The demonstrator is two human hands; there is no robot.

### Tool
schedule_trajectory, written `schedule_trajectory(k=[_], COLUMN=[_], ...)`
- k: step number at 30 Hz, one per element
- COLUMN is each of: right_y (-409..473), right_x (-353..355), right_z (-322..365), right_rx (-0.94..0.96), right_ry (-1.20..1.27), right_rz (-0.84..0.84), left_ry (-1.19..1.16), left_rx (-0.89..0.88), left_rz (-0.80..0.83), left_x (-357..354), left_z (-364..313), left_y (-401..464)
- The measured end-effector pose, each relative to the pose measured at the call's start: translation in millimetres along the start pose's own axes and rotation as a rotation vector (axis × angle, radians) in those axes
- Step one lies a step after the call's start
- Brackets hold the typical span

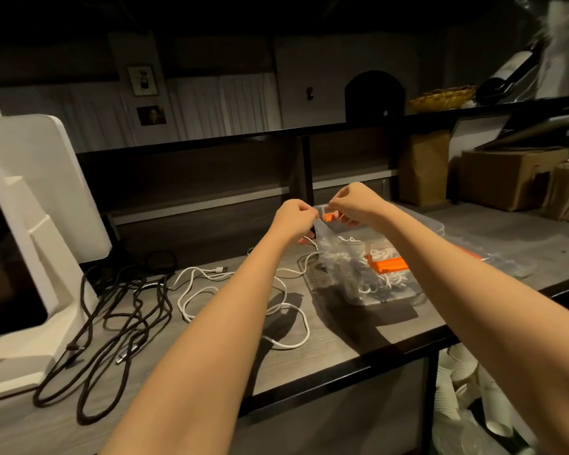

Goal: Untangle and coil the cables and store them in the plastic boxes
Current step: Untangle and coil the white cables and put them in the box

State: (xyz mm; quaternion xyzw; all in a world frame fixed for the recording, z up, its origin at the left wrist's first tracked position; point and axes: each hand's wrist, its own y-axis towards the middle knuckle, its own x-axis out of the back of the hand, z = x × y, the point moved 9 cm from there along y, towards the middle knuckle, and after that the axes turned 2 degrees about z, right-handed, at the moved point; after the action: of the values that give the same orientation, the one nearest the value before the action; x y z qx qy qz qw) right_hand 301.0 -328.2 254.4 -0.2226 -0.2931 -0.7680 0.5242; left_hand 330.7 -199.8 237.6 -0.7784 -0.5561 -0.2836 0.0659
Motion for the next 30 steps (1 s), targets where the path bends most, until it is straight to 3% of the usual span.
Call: schedule_trajectory(k=[9,21,30], right_y=[-23.7,-18.1,12.4], right_x=[-45.9,-120.3,-163.5], right_z=[42.0,41.2,16.3], right_rx=[-0.018,0.048,0.109], right_ry=[0.076,-0.221,-0.353], right_rz=[0.196,0.36,0.407], left_ry=[0.071,0.117,0.167], left_rx=[0.107,0.285,0.267], left_rz=[0.055,0.171,0.08], left_x=[45.0,51.6,42.6], left_z=[18.9,91.1,134.1], left_y=[-37.3,-46.2,-7.3])
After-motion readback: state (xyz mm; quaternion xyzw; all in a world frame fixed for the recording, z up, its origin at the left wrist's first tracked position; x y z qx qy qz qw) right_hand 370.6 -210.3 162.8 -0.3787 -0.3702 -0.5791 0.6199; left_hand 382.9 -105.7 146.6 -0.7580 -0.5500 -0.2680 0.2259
